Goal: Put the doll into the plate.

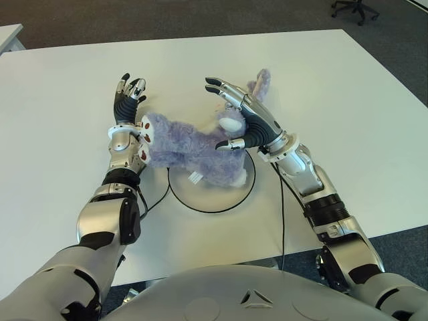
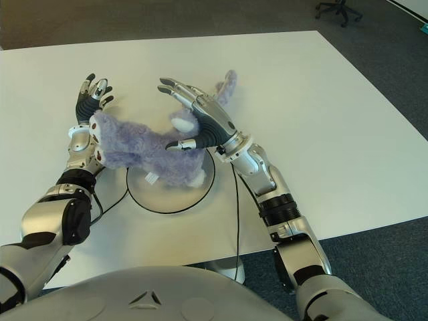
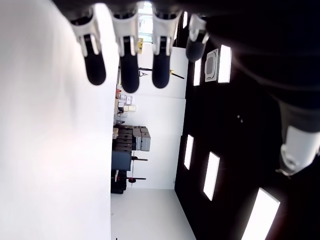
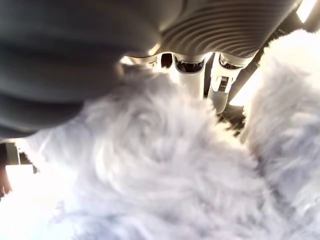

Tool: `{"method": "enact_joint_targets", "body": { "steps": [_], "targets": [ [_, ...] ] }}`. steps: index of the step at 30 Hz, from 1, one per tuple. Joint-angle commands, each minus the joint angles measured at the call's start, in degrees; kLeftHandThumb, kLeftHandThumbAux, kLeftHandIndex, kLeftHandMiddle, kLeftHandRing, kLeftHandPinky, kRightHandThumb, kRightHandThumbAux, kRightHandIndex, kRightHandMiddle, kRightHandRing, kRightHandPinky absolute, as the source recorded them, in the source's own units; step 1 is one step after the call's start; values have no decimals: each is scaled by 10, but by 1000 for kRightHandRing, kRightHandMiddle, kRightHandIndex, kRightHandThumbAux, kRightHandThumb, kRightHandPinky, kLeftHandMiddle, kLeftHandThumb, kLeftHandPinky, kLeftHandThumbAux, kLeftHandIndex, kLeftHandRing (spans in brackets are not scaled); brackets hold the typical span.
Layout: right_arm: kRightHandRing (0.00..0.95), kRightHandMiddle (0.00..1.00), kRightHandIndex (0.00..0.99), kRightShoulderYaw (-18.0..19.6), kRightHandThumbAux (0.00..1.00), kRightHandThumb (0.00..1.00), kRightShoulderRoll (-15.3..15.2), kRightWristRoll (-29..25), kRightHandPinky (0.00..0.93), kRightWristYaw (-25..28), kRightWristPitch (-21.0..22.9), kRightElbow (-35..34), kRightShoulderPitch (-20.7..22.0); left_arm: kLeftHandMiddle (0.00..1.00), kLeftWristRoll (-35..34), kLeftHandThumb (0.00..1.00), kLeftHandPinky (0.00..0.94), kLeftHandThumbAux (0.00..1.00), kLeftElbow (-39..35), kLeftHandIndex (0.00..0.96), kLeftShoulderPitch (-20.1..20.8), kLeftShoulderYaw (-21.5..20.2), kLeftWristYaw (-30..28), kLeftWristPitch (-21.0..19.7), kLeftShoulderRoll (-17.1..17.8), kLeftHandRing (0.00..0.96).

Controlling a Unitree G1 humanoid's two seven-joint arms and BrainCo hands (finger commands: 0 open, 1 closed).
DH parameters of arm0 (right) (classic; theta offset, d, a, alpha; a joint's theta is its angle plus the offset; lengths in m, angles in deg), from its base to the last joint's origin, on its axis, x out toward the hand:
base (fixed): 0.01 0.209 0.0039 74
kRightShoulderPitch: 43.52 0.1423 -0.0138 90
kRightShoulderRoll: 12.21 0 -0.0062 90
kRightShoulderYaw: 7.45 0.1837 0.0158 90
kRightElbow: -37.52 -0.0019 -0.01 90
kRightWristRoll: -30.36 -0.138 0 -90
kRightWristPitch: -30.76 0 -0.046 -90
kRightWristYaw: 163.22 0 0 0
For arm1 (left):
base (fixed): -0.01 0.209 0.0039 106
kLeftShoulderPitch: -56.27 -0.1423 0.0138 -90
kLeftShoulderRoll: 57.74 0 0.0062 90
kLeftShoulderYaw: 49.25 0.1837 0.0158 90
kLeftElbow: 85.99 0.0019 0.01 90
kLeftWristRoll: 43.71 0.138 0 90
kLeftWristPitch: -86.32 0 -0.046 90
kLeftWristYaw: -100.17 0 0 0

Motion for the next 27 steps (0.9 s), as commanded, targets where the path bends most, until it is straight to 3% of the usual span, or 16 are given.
{"method": "enact_joint_targets", "body": {
  "steps": [1, 10, 17, 22, 27],
  "targets": [
    [0, 0, 0, 1, 283, 74, -1, -5, 0, 8, -3, 7, 6, 190, 0, 0, 153, 533, 24, 76, -37, 1, 4, -28, -15, 196],
    [0, 0, 0, 3, 286, 71, -2, -8, 0, 14, -3, 6, 8, 182, -1, 0, 104, 523, 23, 70, -37, 0, 2, -28, -15, 175],
    [0, 0, 0, 7, 286, 72, -3, -10, 0, 19, 0, -1, 6, 183, -1, 0, 154, 530, 22, 69, -39, 1, 2, -27, -16, 177],
    [0, 0, 0, 11, 292, 72, -2, -9, 0, 18, 1, -4, 5, 189, -1, 0, 120, 532, 20, 69, -39, 2, 4, -27, -17, 183],
    [0, 0, 0, 16, 298, 66, -4, -4, 0, 12, -1, -5, 7, 195, 0, 0, 183, 536, 20, 70, -40, 1, 6, -28, -18, 198]
  ]
}}
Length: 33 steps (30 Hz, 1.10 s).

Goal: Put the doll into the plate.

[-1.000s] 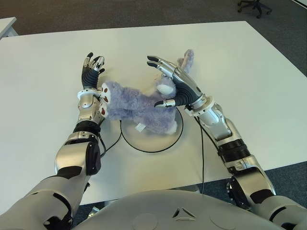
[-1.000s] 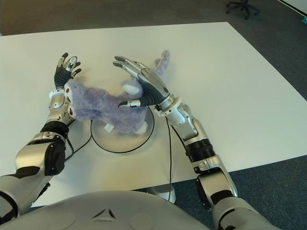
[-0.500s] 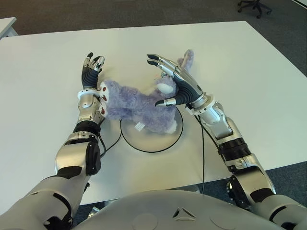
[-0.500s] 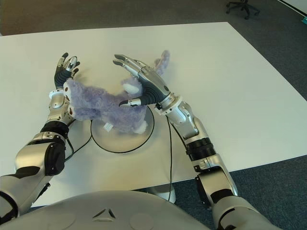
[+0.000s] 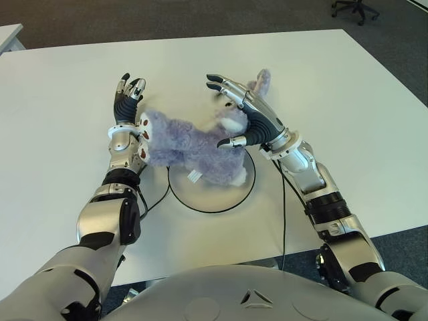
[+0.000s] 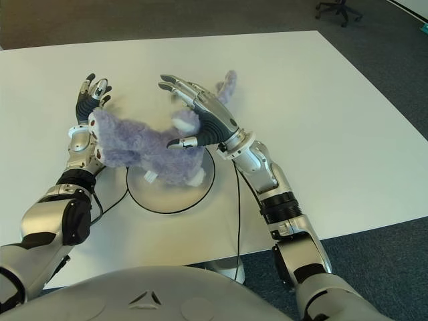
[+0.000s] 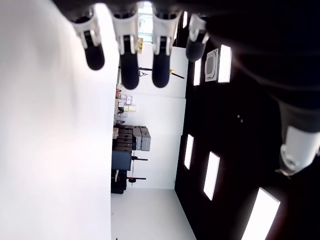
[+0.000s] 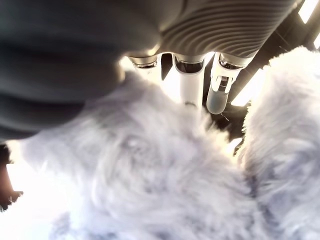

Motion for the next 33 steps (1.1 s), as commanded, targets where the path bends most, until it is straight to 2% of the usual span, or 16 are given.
{"method": "enact_joint_targets", "body": {
  "steps": [1, 18, 20, 22, 23, 28, 31, 33],
  "targets": [
    [0, 0, 0, 6, 298, 65, -3, 1, 0, -1, 0, -2, 0, 195, 0, 0, 188, 538, 23, 70, -39, 1, 6, -28, -18, 201],
    [0, 0, 0, 20, 299, 78, -4, -4, 0, -10, -10, -7, 1, 193, 3, 0, 217, 521, 18, 76, -43, 4, 10, -28, -19, 203],
    [0, 0, 0, 22, 301, 81, -4, -8, 0, -10, -14, -7, 1, 197, 2, 0, 284, 526, 18, 78, -44, 3, 9, -28, -20, 218],
    [0, 0, 0, 23, 301, 83, -5, -11, 0, -8, -16, -7, 1, 198, 2, 0, 297, 526, 18, 78, -44, 3, 9, -28, -20, 221],
    [0, 0, 0, 24, 300, 83, -5, -12, 0, -7, -16, -7, 1, 197, 1, 0, 251, 528, 18, 80, -44, 3, 8, -28, -20, 218],
    [0, 0, 0, 26, 297, 91, -7, -27, 0, 1, -20, -10, 0, 192, 1, 0, 200, 530, 15, 77, -47, 3, 8, -27, -22, 208],
    [0, 0, 0, 26, 294, 88, -8, -40, 0, 5, -25, -9, 3, 181, 2, 0, 139, 530, 15, 61, -47, 4, 8, -27, -22, 185],
    [0, 0, 0, 27, 293, 86, -8, -43, 0, 7, -27, -10, 2, 179, 3, 0, 172, 532, 14, 57, -48, 4, 9, -27, -23, 184]
  ]
}}
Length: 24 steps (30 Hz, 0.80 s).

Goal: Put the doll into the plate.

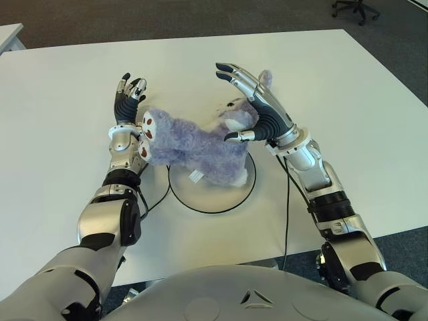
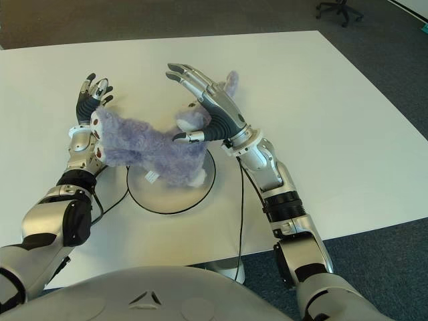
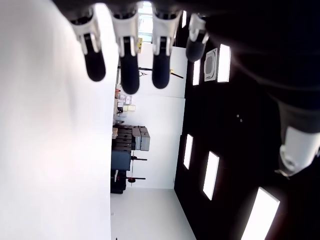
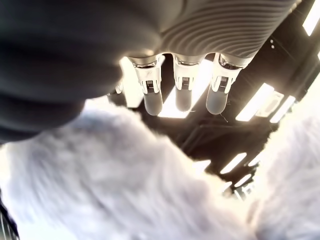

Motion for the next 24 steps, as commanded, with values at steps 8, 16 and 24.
{"method": "enact_joint_targets", "body": {
  "steps": [8, 16, 24],
  "targets": [
    [0, 0, 0, 8, 287, 120, -6, -43, 0, 28, 1, -18, 0, 174, 0, 0, 222, 539, 22, 57, -47, 2, 6, -23, -21, 193],
    [0, 0, 0, 14, 294, 123, -6, -60, 0, 48, 16, -38, -7, 177, 0, 0, 234, 536, 20, 64, -50, 2, 5, -19, -22, 197],
    [0, 0, 0, 22, 270, 128, -5, -64, 0, 55, 21, -48, -9, 186, 0, 0, 210, 541, 19, 70, -51, 2, 5, -21, -22, 204]
  ]
}}
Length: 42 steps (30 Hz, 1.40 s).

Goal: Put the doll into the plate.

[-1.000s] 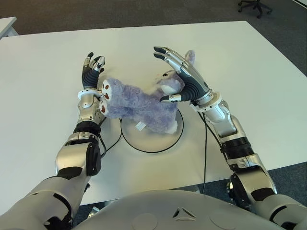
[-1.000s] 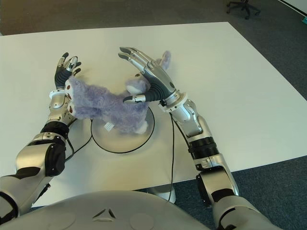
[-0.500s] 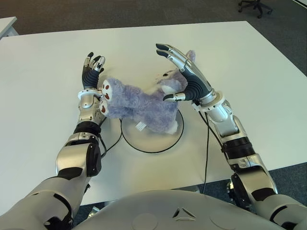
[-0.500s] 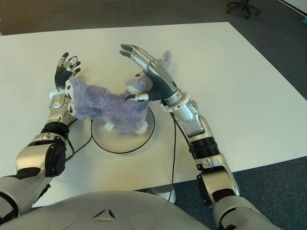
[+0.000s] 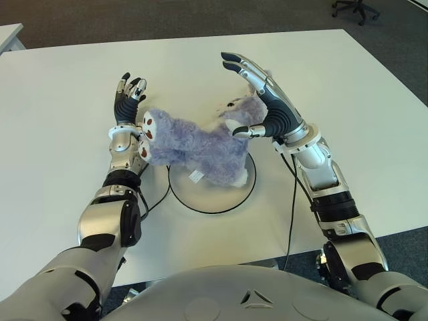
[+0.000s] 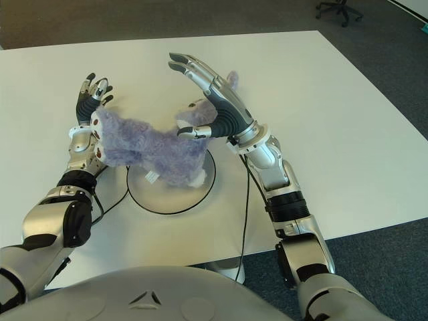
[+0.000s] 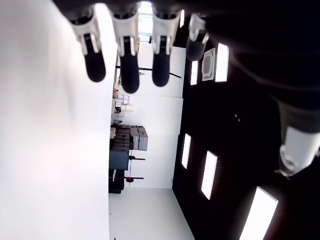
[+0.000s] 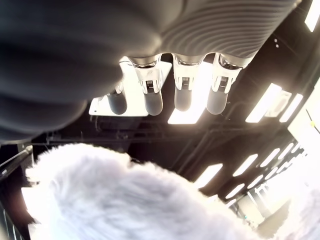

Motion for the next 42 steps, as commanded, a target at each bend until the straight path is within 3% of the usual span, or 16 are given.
{"method": "enact_joint_targets", "body": {
  "steps": [1, 12, 19, 25, 34, 42],
  "targets": [
    [0, 0, 0, 5, 265, 128, 0, -6, 0, 9, 9, -5, -8, 185, 0, 0, 206, 537, 24, 69, -44, 2, 5, -26, -21, 198],
    [0, 0, 0, 13, 243, 136, -7, -11, 0, 24, 22, -14, -8, 191, 1, 0, 255, 533, 23, 71, -46, 2, 5, -26, -20, 211],
    [0, 0, 0, 21, 228, 145, -11, -15, 0, 33, 38, -13, -4, 195, 1, 0, 237, 528, 22, 76, -47, 2, 7, -27, -20, 212],
    [0, 0, 0, 32, 214, 153, -3, -1, 0, 12, 35, 2, 0, 194, 0, 0, 270, 523, 21, 78, -48, 2, 7, -27, -20, 218],
    [0, 0, 0, 45, 207, 95, -8, 8, 0, 2, 44, 8, 11, 183, 2, 0, 209, 522, 20, 80, -48, 3, 6, -27, -19, 199],
    [0, 0, 0, 51, 208, 69, -9, 5, 0, -3, 41, 13, 14, 179, 3, 0, 211, 512, 20, 77, -48, 4, 6, -30, -17, 195]
  ]
}}
